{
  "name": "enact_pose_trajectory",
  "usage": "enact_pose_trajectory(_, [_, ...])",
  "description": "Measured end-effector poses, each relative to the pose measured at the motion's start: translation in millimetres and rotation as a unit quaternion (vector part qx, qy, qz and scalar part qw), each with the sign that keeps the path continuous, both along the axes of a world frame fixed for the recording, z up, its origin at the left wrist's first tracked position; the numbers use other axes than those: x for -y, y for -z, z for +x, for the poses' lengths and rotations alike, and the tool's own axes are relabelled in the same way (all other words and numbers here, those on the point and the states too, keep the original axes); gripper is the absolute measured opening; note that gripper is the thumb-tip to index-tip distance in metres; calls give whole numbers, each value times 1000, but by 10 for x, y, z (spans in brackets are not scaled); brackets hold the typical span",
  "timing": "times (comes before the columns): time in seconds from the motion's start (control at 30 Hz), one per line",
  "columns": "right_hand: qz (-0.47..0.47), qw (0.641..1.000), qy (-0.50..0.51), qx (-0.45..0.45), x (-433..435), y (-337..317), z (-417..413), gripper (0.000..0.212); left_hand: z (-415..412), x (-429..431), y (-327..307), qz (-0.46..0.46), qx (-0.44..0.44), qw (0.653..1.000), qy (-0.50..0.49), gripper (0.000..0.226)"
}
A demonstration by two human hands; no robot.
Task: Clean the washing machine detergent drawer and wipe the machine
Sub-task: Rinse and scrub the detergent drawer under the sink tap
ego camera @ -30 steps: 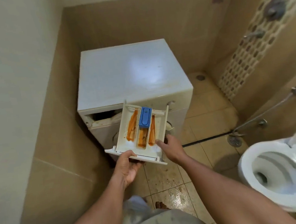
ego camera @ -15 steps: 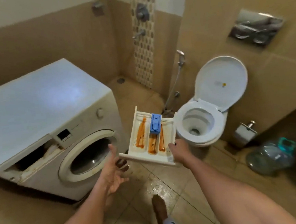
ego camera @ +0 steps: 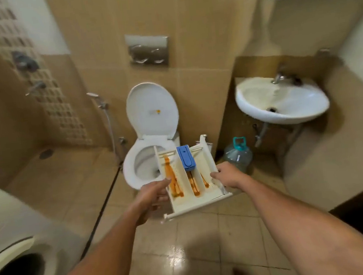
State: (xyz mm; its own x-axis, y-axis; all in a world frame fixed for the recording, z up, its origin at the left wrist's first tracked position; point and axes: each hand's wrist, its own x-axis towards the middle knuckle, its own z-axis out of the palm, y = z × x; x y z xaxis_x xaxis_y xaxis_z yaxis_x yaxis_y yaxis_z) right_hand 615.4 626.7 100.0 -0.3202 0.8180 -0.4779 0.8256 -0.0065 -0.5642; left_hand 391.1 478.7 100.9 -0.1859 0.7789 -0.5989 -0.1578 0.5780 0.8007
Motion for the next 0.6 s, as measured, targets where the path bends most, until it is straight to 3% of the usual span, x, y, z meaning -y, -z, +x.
enact_pose_trajectory(0.17, [24,998,-2,56,-899,-202,1190,27,1233,-1020,-101,1,79,996,49,31])
enact_pose_trajectory(0.43, [116,981,-14,152,-2169,-825,2452,9,2681,-2258,-331,41,122,990,51,25])
enact_pose_trajectory(0.6, [193,968,35,153,-2879,-1046,2830,29,3158,-3126,-377,41,160,986,23,25])
